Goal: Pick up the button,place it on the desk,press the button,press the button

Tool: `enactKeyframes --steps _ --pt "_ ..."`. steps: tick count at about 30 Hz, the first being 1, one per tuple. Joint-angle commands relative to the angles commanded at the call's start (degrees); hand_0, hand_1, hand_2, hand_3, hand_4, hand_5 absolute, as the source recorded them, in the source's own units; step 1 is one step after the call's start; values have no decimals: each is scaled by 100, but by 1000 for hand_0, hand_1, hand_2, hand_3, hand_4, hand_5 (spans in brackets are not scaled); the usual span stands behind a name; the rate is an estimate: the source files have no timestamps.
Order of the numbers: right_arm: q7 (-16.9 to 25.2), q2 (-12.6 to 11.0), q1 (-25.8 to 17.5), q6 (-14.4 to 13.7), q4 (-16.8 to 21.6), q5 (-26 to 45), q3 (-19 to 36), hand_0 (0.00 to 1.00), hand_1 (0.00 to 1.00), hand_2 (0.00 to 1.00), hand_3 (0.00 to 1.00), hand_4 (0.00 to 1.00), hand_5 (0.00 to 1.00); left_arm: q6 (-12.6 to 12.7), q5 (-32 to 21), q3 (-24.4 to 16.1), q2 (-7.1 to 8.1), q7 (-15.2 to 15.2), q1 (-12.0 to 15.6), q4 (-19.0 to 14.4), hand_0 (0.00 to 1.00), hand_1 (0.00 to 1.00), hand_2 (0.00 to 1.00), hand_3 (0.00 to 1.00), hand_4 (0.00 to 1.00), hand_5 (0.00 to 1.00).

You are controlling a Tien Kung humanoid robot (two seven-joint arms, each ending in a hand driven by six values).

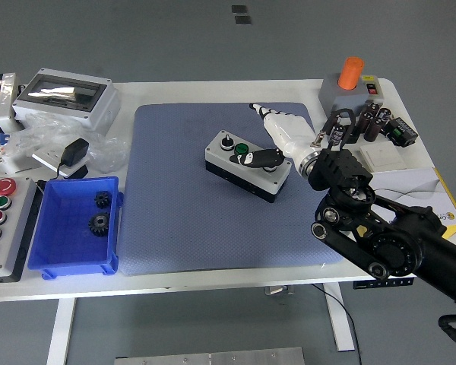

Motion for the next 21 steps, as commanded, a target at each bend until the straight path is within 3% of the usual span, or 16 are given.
enactKeyframes --steps 10,18,19,21 --pt "-119 140 107 139 -353 93 -288 832 881 945 998 998 628 -3 14 -18 4 -6 -8 0 733 736 656 810 659 178" --pt "-215 240 185 81 -647 160 -507 805 865 931 998 998 624 -12 34 -22 11 -8 -17 0 733 736 656 809 657 177" --pt "-226 251 191 66 -667 163 -528 738 816 868 998 998 621 -13 35 -21 10 -7 -17 0 733 736 656 811 656 175" --pt "-248 276 204 34 -708 170 -570 738 816 868 998 998 621 -15 39 -19 7 -7 -15 0 733 736 656 811 656 175"
